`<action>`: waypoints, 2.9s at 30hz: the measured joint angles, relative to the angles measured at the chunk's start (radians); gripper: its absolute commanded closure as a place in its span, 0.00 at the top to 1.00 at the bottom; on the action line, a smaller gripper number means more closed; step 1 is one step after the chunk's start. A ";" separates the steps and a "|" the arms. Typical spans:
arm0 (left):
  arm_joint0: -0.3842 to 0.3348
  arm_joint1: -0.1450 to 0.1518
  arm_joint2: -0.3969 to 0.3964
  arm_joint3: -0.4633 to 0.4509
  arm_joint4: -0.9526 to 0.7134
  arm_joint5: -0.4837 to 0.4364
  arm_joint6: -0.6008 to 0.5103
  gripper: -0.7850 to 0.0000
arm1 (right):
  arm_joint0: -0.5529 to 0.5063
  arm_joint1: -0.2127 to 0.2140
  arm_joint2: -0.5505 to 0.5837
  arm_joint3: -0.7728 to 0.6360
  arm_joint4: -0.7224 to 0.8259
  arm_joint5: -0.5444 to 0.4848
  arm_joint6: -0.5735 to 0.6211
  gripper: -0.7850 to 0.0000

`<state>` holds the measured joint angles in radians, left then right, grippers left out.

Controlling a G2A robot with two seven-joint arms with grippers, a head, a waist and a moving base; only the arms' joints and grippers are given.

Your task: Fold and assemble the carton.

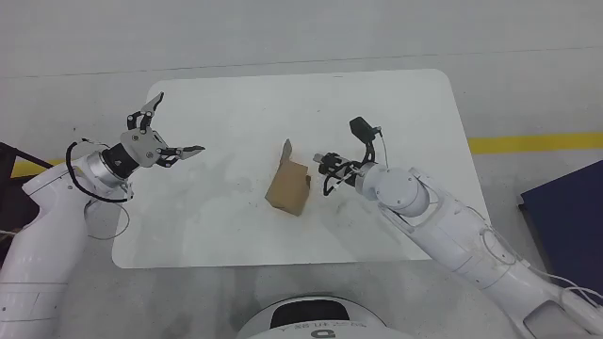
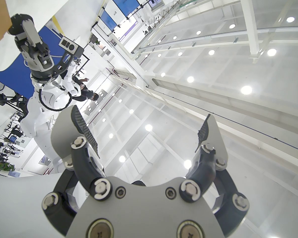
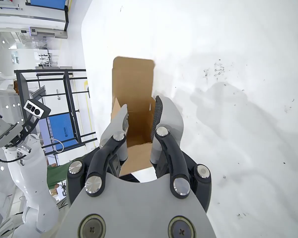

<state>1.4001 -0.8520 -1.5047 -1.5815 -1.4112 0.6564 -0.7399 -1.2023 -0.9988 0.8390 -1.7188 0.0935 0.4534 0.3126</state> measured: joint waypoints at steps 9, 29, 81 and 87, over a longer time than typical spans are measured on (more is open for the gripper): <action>0.000 0.000 0.000 0.000 0.000 0.000 0.000 1.00 | -0.017 -0.010 0.032 -0.006 0.082 -0.040 0.066 0.68; 0.000 0.000 0.000 0.000 0.000 0.000 0.000 1.00 | 0.041 -0.070 -0.015 0.222 0.207 -0.260 0.147 0.67; 0.000 0.000 0.000 0.000 0.000 0.000 0.000 1.00 | -0.022 -0.080 0.044 -0.046 -0.223 -0.104 0.061 0.00; 0.000 0.000 0.000 0.000 0.000 0.000 0.000 1.00 | -0.058 -0.068 -0.027 -0.196 -0.615 0.111 0.050 0.00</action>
<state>1.4001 -0.8520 -1.5047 -1.5815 -1.4112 0.6564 -0.7399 -1.2607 -1.0673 0.8124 -1.9147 -0.5216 0.5641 0.3630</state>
